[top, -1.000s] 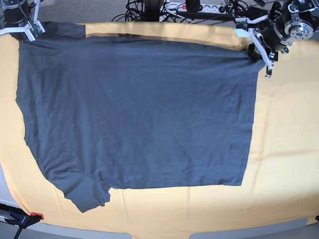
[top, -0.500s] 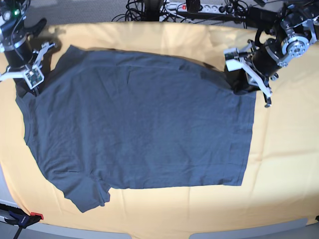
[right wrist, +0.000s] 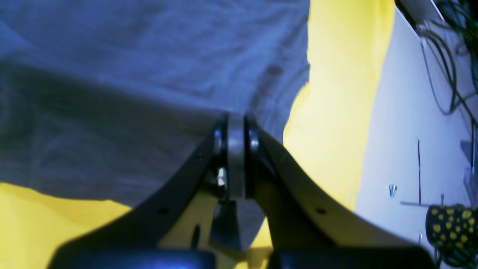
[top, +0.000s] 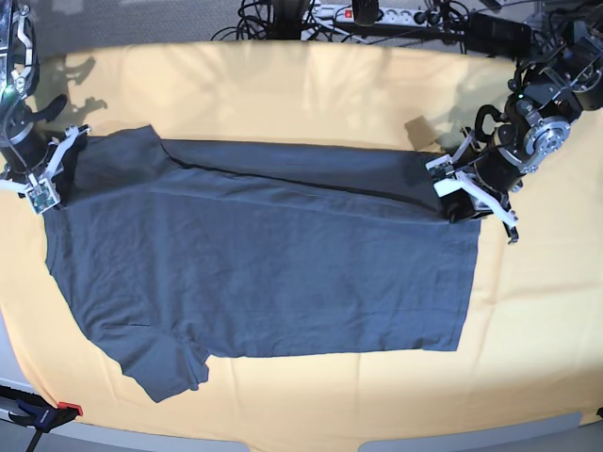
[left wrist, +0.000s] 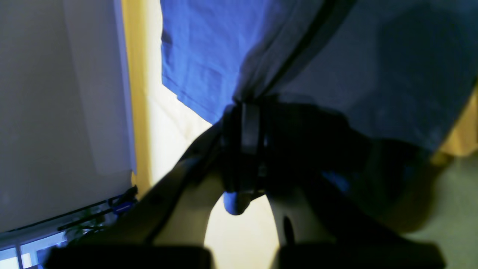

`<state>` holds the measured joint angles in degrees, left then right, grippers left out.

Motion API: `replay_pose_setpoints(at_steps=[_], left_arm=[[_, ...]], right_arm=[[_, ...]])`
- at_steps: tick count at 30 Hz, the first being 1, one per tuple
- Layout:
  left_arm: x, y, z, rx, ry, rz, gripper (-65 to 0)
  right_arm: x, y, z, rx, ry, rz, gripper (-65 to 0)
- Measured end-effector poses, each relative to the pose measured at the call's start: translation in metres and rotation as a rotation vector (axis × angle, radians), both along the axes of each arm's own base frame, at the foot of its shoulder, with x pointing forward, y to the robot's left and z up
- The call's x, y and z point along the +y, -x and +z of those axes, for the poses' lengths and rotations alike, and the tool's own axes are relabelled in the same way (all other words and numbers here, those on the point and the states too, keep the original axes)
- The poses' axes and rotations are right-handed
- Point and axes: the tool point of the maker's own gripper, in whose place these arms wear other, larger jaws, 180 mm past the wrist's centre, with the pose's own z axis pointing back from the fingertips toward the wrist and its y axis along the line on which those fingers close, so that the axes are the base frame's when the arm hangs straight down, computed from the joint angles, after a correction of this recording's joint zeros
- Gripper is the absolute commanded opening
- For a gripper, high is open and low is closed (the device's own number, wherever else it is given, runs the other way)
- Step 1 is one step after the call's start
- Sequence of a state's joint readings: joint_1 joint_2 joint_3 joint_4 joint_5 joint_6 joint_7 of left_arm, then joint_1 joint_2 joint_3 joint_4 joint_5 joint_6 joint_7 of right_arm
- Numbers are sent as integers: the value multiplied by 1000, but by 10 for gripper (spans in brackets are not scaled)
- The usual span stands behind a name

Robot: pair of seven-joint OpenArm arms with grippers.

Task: Fold the T-shirt properly
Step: 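Fold the grasped shirt edge over toward the shirt's middle with both grippers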

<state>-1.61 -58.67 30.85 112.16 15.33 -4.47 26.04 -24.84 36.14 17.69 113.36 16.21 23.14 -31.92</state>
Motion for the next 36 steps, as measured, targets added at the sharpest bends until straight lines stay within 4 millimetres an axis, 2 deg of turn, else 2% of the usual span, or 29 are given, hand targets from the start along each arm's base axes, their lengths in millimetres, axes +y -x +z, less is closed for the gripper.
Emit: replay_pose_setpoints(at_steps=[5,11,16,18,24,25,26,29,30,31,32,36], left_arm=[[0,-2,1,-5,0,1,-650],[8,-5,-3,-5,-6,26,-650],[13,-10,-4,-26,5,61,-650],[12,-10,-7,-21,12,69,-650],[9,-11,-10,-19,26,79,-650],[9,-11,-9,-20,27,78,-650],[9,-11,-9,-20,27,77,-626],[10,-15,-4,-44,40,92,-400],[12,-18,-1,-51,52,115,-329],[14,-21,2,-50,68,138,-279],[18,-23,3,-40,68,169,-261],[16,-15,9,-13,29,156,-262]], right_arm=[[-1,-15,-4,-4,-23,-8,-650],[12,-31,-22,34,-30,21,-650],[6,-41,-16,4,27,-15,-650],[5,-43,-14,-5,27,-19,-650],[0,-40,-24,27,24,-30,-650],[0,-40,-24,27,25,-31,-632],[-2,-40,-24,22,24,-39,-560],[-10,-46,-17,-8,33,-89,-300],[-12,-48,-15,-3,37,-101,-250],[-13,-49,-14,10,28,-116,-244],[-11,-51,-14,29,15,-107,-249],[20,-45,-14,95,-57,54,-291]])
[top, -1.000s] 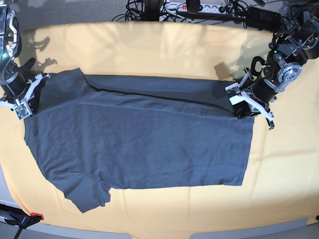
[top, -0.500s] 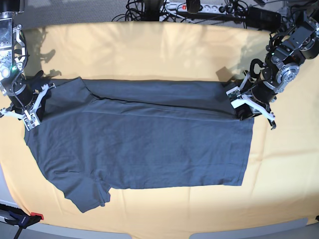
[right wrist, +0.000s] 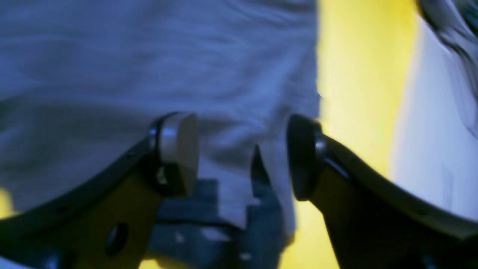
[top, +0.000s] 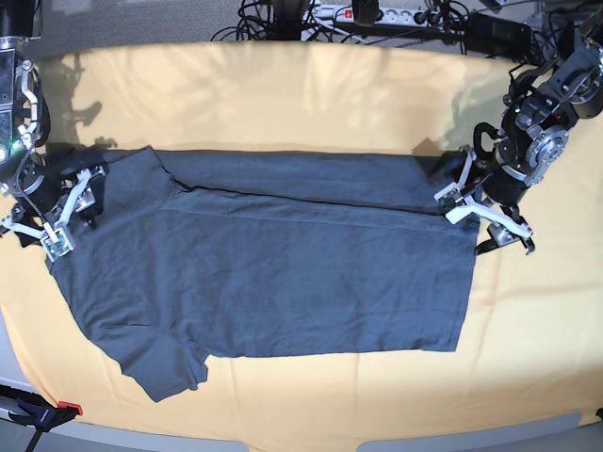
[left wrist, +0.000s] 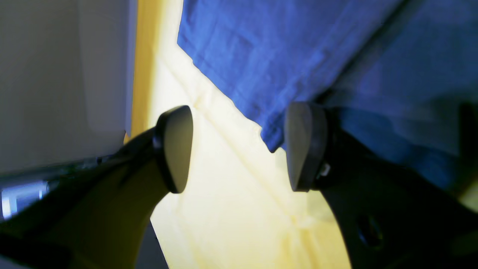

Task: Fold the T-shirt properly
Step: 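Fold the grasped shirt edge over toward the shirt's middle with both grippers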

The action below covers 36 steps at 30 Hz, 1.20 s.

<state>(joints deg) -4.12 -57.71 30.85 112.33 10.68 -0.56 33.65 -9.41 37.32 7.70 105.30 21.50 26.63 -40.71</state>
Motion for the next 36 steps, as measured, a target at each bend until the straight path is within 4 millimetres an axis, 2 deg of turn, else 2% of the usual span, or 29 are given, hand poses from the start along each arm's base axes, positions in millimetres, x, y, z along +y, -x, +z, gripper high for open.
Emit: replay_pose_setpoints(at_steps=[2,5,8,10,14,17,22,28,31,33,34,36], left_arm=[[-1,12,-1,50,-10,-32,-262],[-4,46,-19,210,-57,-106,-262],[-17,84,-37,353,-72,-226,-262],[-10,93,-44,394,-103,-233,-262],[11,85,-54,388,-160,-202,-262],[16,83,-58,382,-161,-212,-262],[17,75,-63,347,-141,-249,-262],[18,53,-71,281,-125,-239,-262],[18,42,-69,248,-131,-229,-263],[18,38,-65,225,-131,-220,-308],[19,37,-65,229,-135,-215,-375],[21,36,-65,228,-147,-193,-582]], right_arm=[[17,13,-1,58,-17,86,-291],[38,34,-4,122,-52,177,-291],[44,55,-17,185,-50,213,-291],[43,61,-23,206,-48,208,-291],[43,75,-33,245,-58,197,-291],[43,83,-39,269,-61,196,-291],[44,83,-38,261,-67,200,-291],[43,81,-37,254,-71,187,-291],[42,80,-37,250,-73,173,-291],[39,79,-37,247,-65,160,-291],[34,78,-38,244,-36,147,-291],[18,76,-39,237,60,120,-291]])
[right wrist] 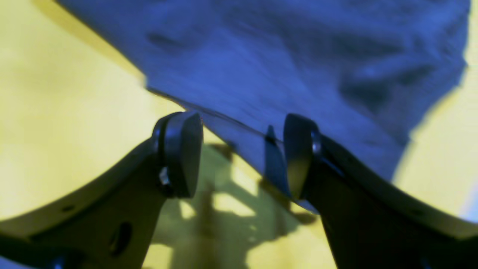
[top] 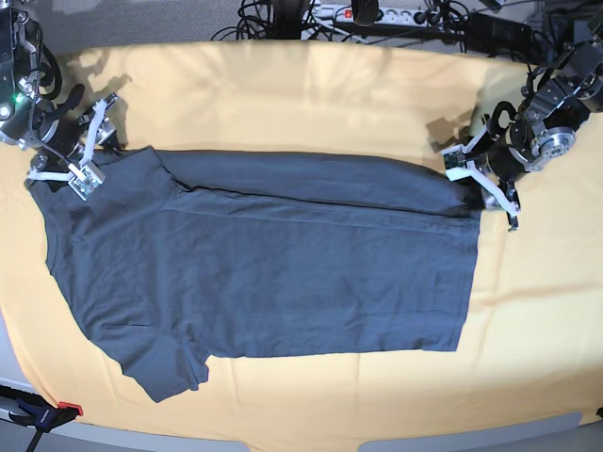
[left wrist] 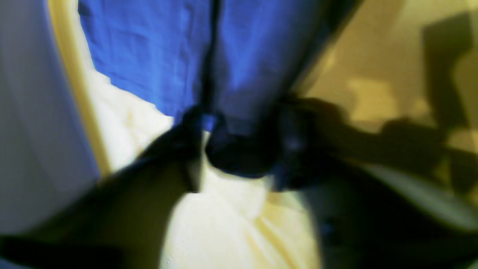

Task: Fold the T-shirt properly
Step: 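Fold the grasped shirt edge over toward the shirt's middle with both grippers, then release the folded edge and lift both grippers away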

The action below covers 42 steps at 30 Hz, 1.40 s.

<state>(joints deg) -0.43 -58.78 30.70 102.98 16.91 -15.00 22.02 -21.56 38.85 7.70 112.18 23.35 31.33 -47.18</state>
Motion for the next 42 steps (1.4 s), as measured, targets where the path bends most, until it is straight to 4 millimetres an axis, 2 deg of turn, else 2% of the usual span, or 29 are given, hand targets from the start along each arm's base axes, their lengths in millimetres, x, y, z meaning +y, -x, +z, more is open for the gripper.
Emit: replay_pose_setpoints(at_steps=[1,3,8,12,16,22,31,33,34,37,42], left_arm=[[2,1,-1,5,-11,8,-650],[2,3,-2,14,-4,28,-650],[1,3,-2,15,-4,28,-650],[3,3,-2,15,-13,35,-650],[3,3,-2,15,-13,36,-650],[4,3,-2,16,-15,37,-650],[4,3,-1,15,-15,36,-650],[4,3,-2,16,-15,36,-650],[4,3,-1,15,-15,36,-650],[4,3,-1,15,-15,36,-650],[4,3,-1,15,-15,36,-650]], right_arm=[[-9,-1,0,-8,57,-10,-290],[-26,-1,0,-7,156,-23,-290],[-36,13,-5,45,203,7,-290],[-45,30,-23,107,203,11,-290],[-73,23,-24,61,270,-83,-291],[-73,17,-28,24,225,-87,-291],[-87,4,-34,-3,194,-129,-291],[-90,1,-35,-5,186,-139,-341],[-91,1,-36,-2,185,-142,-401],[-91,4,-38,11,186,-144,-637],[-95,2,-37,-4,192,-175,-650]])
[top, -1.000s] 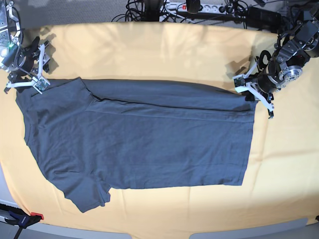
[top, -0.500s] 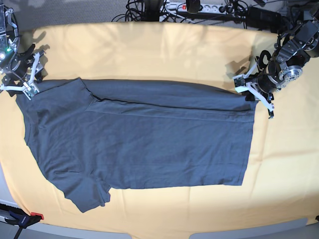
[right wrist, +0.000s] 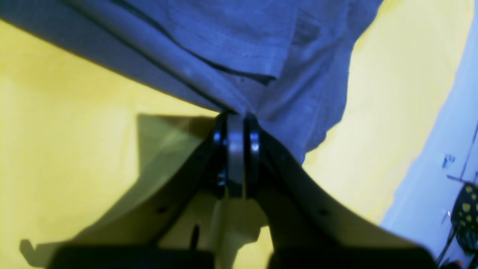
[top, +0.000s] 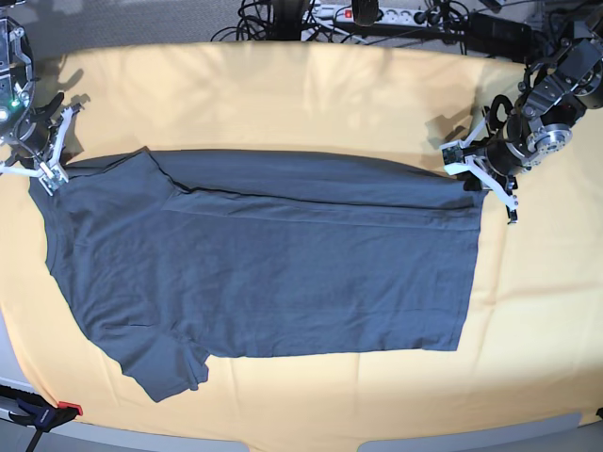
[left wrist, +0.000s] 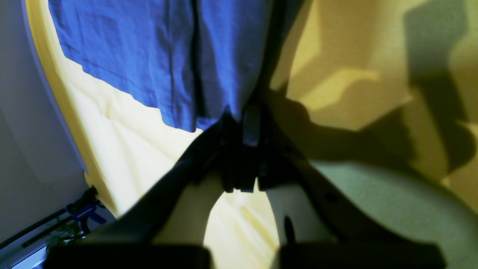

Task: Fold the T-shirt properly
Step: 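Release the folded edge and lift both grippers away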

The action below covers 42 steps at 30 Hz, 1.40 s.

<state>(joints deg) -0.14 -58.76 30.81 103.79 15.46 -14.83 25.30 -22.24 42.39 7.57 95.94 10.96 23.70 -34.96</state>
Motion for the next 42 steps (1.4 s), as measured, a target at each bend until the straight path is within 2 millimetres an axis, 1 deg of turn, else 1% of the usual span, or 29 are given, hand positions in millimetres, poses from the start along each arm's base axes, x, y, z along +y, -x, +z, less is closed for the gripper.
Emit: replay_pose_setpoints(at_steps=[3,5,8,10,13,16,18,22,27,29,32,34,38,40,42], left_arm=[[-2,0,2,-3,0,-4,-650],[-4,2,7,-4,5,-18,-650],[-8,11,20,33,21,-52,-650],[-9,19,29,59,21,-82,-650],[-5,27,37,95,20,-96,-650],[1,32,40,117,1,-78,-650],[3,42,36,142,-23,-78,-650],[2,65,31,197,-45,-106,-650],[-5,88,36,238,-69,-158,-650],[-6,90,41,238,-86,-165,-650],[-10,95,49,251,-77,-175,-650],[-15,101,52,271,-65,-186,-650],[-25,122,55,364,-42,-235,-650],[-21,130,56,405,-63,-233,-650],[-16,131,56,416,-80,-225,-650]], right_arm=[[2,1,3,18,19,8,-650],[4,1,10,28,39,29,-650],[10,1,20,35,60,73,-650],[18,4,25,42,39,112,-650],[27,9,34,49,31,159,-650],[30,19,39,61,34,178,-650],[29,28,42,70,40,187,-650],[24,43,52,88,14,174,-650],[22,64,61,143,-58,153,-650],[19,75,60,178,-63,153,-650],[19,97,51,246,-74,152,-650],[19,107,47,277,-75,142,-650],[25,119,45,303,-81,155,-650],[27,125,45,319,-81,163,-650],[27,132,43,343,-79,167,-650]])
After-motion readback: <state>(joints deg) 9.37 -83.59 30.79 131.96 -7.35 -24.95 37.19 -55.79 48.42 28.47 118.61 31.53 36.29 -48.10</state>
